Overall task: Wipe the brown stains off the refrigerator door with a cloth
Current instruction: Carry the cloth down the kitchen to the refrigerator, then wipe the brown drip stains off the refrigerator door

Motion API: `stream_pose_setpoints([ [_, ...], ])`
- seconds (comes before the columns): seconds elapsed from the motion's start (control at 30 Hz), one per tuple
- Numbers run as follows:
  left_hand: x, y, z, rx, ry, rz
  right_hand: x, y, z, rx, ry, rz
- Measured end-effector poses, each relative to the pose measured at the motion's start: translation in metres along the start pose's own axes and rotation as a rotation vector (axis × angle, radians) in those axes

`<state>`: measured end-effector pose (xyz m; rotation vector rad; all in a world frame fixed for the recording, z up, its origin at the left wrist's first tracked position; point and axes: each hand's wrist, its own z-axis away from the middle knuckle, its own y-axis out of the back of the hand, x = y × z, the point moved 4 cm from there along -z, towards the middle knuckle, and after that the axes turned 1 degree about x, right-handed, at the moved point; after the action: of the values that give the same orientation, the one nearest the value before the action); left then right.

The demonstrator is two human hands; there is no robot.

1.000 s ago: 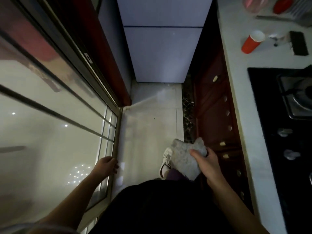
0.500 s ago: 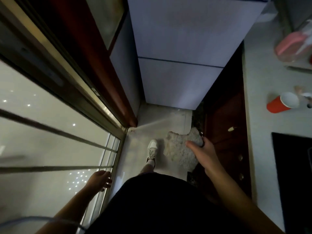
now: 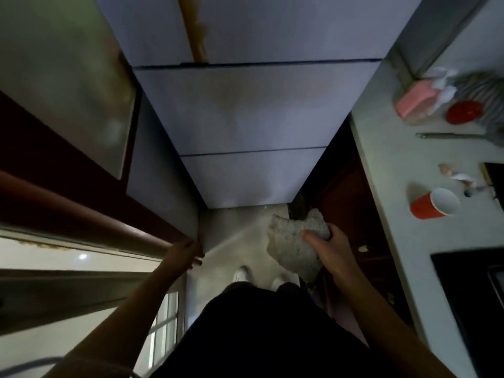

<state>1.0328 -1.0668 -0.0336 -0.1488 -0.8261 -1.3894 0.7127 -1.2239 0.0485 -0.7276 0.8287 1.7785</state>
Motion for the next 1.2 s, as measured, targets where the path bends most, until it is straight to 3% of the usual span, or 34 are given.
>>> stream_pose_setpoints([
  [0.3,0.153,0.046,0.02,0.129,-0.333,0.025,-0.13,-0.014,-0.024,-0.128,0.253,0.037],
  [0.43,0.233,0.081,0.06,0.225,-0.558,0.017,-0.233,-0.015,-0.013,-0.184,0.485,0.083],
  [0.67,0.359,0.158,0.153,0.588,-0.903,-0.123,-0.429,-0.011,0.057,-0.222,0.95,0.109],
  [0.93,0.441,0.216,0.23,0.914,-1.118,-0.268,-0.597,-0.001,0.153,-0.128,1.427,0.151],
  [1.2,0.516,0.278,0.275,1.244,-1.223,-0.506,-0.721,-0.004,0.209,0.08,1.748,0.394],
])
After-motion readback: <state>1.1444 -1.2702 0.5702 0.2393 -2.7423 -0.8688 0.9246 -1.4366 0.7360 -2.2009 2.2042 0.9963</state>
